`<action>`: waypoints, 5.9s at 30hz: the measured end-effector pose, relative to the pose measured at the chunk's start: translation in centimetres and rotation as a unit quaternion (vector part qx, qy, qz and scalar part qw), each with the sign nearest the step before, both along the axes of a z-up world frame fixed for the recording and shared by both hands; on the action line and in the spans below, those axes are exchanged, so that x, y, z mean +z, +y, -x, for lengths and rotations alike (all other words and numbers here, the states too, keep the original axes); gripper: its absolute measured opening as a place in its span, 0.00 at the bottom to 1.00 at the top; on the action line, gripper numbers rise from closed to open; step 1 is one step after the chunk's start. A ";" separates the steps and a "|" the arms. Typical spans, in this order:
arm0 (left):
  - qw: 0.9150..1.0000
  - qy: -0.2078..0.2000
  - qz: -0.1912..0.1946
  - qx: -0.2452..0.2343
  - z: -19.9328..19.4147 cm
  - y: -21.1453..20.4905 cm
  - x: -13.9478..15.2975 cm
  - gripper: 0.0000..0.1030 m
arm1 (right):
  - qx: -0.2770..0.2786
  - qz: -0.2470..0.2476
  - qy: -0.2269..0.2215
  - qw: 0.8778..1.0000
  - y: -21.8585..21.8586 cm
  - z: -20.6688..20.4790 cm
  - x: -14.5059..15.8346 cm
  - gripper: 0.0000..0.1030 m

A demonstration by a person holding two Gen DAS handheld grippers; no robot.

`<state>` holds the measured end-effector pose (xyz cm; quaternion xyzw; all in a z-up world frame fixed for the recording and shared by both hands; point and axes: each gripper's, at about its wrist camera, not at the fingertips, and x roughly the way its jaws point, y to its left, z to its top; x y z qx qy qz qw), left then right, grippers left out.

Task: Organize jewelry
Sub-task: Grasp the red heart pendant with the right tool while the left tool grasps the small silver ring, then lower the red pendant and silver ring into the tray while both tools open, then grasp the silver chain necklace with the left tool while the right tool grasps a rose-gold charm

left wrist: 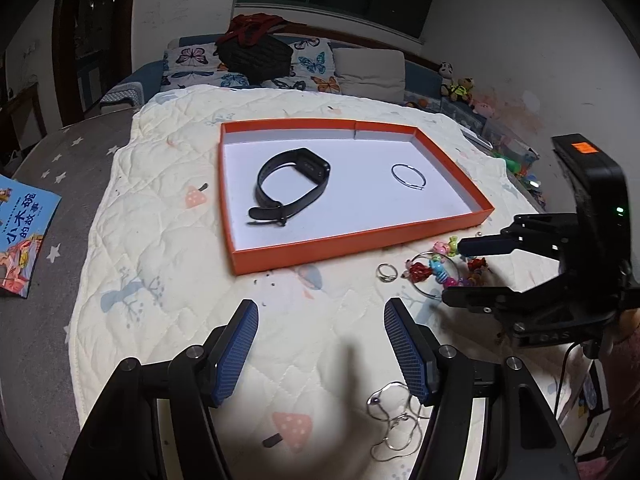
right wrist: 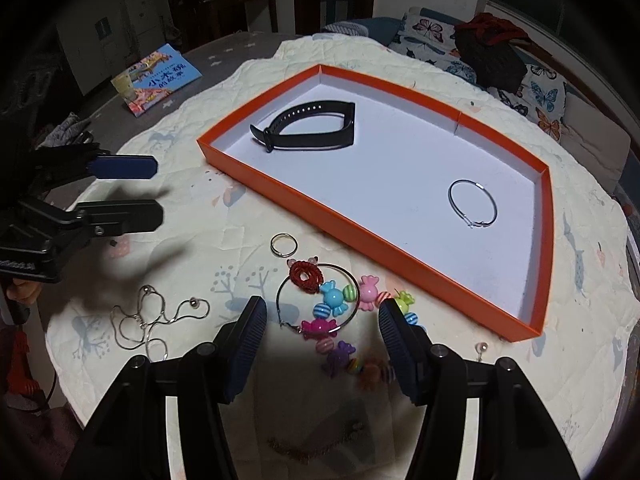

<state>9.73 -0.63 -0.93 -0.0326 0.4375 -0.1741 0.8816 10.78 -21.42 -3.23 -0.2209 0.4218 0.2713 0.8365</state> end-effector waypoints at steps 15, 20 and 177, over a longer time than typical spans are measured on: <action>1.000 0.012 0.010 0.009 -0.2 0.9 -1.2 0.68 | 0.045 0.015 0.007 0.999 1.6 0.8 -0.2 0.62; 1.000 0.011 0.011 0.009 -0.3 0.9 -1.3 0.68 | 0.049 0.027 0.005 0.998 2.1 0.0 -0.5 0.62; 0.992 -0.014 -0.045 -0.118 4.1 -5.2 -2.5 0.48 | -0.034 -0.020 0.005 0.999 -5.6 3.2 -0.3 0.25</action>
